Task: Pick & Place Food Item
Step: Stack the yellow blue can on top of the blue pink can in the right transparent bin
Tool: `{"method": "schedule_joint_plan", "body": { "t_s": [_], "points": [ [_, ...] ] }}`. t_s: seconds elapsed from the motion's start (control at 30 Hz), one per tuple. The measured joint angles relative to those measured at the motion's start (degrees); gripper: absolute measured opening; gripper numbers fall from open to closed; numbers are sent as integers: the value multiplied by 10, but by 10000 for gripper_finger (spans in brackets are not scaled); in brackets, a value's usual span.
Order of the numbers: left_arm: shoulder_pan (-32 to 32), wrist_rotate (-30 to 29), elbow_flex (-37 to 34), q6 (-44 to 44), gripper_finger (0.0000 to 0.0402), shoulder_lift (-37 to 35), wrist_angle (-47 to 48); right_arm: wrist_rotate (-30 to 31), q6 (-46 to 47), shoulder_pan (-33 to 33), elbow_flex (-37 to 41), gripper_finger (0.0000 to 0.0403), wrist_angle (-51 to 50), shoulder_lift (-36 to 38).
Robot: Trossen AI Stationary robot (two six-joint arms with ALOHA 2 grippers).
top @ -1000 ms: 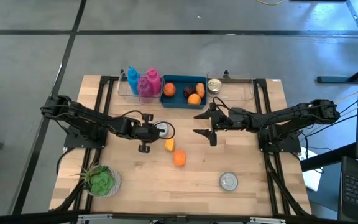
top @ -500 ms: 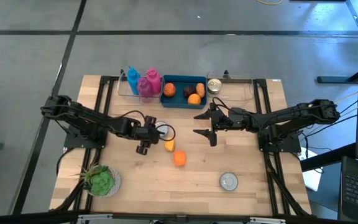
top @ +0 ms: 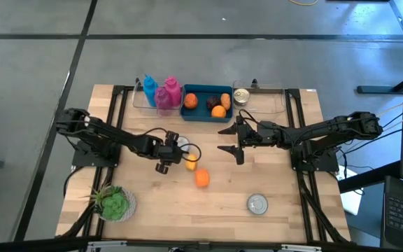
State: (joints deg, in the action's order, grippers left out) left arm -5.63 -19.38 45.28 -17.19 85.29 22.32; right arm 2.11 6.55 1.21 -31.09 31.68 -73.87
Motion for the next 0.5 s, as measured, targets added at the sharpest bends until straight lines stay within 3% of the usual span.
{"method": "schedule_joint_plan", "body": {
  "t_s": [0.5],
  "points": [
    [0,-31,1,-2,177,42,-26,0,-2,0,0,302,-10,0]
  ]
}}
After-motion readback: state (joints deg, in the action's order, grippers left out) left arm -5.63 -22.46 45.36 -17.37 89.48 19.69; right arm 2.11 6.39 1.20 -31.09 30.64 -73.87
